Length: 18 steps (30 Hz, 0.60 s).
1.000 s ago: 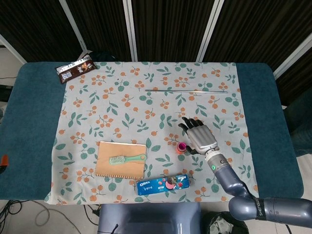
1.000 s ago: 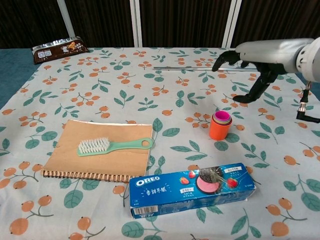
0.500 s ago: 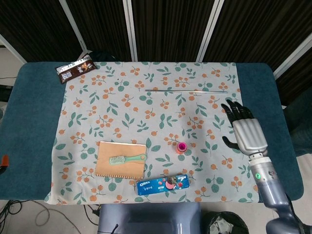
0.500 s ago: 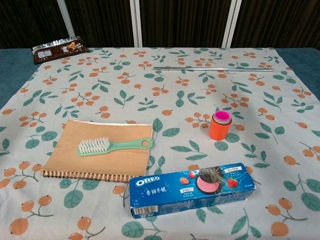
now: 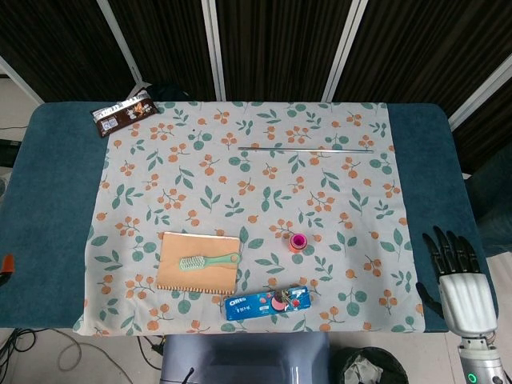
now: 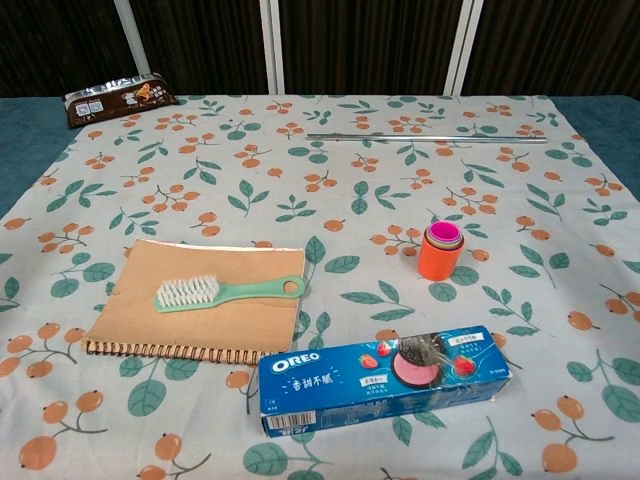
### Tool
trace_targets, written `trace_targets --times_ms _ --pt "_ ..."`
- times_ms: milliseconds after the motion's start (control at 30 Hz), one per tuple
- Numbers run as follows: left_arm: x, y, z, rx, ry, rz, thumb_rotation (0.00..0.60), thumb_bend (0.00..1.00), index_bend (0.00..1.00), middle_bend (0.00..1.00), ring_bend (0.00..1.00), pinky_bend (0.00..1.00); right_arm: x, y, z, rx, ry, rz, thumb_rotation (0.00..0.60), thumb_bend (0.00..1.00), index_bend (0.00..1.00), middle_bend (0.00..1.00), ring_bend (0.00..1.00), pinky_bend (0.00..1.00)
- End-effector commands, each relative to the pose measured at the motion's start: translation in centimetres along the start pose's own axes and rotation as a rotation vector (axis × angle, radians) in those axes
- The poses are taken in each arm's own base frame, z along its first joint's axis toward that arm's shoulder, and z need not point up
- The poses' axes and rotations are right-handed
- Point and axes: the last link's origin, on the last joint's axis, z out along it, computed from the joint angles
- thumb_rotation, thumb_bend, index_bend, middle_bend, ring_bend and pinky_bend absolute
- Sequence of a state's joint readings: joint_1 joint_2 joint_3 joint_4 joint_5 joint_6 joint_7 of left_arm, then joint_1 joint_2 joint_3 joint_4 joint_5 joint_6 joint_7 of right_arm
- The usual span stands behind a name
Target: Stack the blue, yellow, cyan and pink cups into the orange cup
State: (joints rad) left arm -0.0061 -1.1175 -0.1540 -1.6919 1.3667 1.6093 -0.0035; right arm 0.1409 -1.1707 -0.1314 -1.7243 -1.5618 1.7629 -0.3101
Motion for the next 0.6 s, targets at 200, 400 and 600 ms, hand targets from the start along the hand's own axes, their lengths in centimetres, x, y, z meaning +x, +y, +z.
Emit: trace_targets --times_ms 200,400,600 --pt "0.0 0.0 0.0 -0.012 -0.001 0.009 0.6 0.36 0.13 0.03 0.0 0.18 -1.0 0.9 -0.7 -0.029 -0.036 -0.005 0.6 0.33 0.04 0.0 0.0 0.1" --pt "-0.2 0.0 0.0 -0.019 -0.007 0.024 0.6 0.36 0.13 0.03 0.0 0.18 -1.0 1.8 -0.5 -0.064 -0.02 -0.012 0.6 0.33 0.04 0.0 0.0 0.1" --pt "-0.1 0.0 -0.1 -0.02 -0.008 0.028 0.6 0.36 0.13 0.03 0.0 0.19 -0.6 2.0 -0.6 -0.071 -0.007 0.002 0.6 0.33 0.04 0.0 0.0 0.1"
